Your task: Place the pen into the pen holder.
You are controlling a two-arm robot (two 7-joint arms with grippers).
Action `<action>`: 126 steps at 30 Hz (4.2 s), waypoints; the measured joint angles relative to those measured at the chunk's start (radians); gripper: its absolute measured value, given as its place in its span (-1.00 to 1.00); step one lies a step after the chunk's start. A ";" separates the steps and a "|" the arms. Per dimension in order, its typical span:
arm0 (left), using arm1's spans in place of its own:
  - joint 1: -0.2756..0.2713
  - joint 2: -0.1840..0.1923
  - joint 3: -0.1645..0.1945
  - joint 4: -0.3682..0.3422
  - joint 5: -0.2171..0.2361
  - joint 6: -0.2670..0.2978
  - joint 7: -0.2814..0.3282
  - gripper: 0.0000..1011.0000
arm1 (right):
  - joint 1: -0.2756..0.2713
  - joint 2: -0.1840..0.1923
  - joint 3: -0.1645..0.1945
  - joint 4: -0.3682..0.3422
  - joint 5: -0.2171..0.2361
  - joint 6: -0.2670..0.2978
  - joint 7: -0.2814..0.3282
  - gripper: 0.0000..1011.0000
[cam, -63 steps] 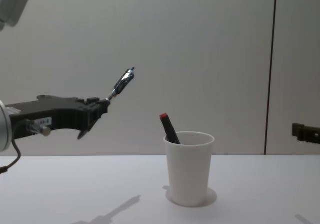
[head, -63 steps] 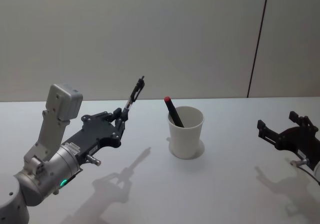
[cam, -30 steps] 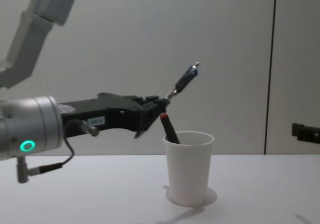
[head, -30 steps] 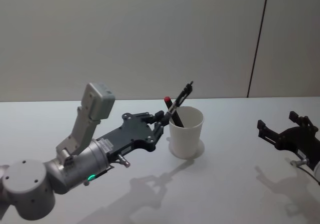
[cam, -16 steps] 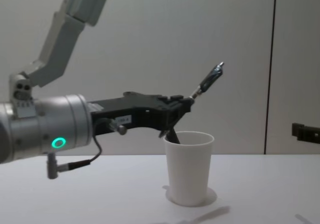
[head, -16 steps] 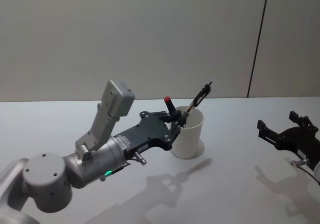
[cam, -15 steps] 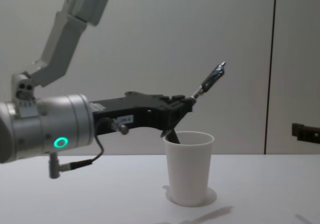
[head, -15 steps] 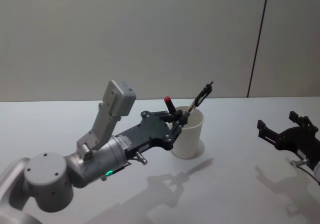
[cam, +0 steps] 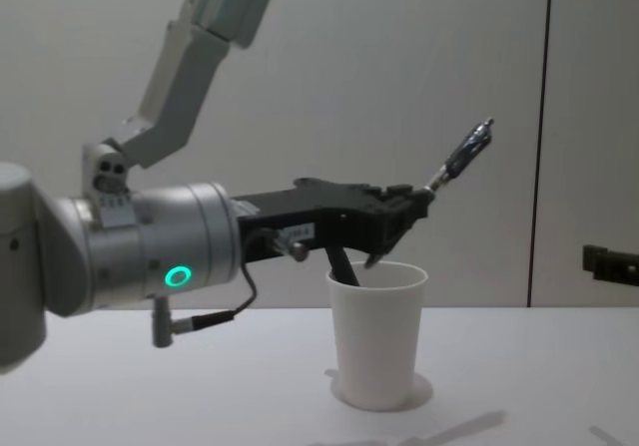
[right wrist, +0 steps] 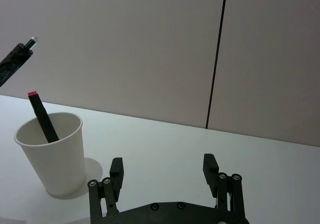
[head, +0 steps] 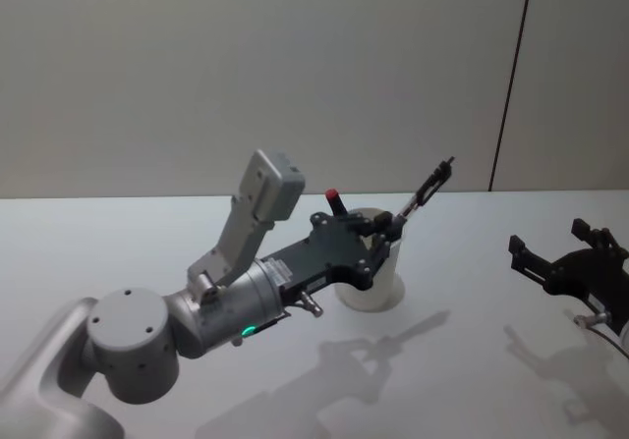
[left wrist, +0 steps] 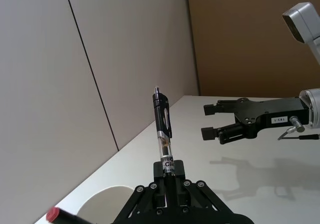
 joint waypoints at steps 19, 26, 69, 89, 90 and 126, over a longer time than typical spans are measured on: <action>-0.036 -0.061 0.050 0.034 0.018 0.011 0.003 -0.75 | 0.000 0.000 0.000 0.000 0.000 0.000 0.000 0.98; -0.039 -0.077 0.069 0.037 0.024 0.020 0.005 -0.75 | 0.000 0.000 0.000 0.000 0.000 0.000 0.000 0.98; -0.041 -0.099 0.096 0.039 0.031 0.033 0.015 -0.75 | -0.034 0.028 0.020 -0.031 0.029 -0.010 0.026 0.98; -0.041 -0.100 0.097 0.039 0.031 0.033 0.015 -0.75 | -0.104 0.071 0.063 -0.058 0.177 -0.097 0.106 0.98; -0.041 -0.100 0.097 0.039 0.031 0.033 0.015 -0.75 | -0.106 0.072 0.065 -0.058 0.185 -0.100 0.110 0.98; -0.041 -0.100 0.097 0.039 0.031 0.033 0.014 -0.75 | -0.121 0.093 0.109 0.058 0.618 -0.176 0.458 0.98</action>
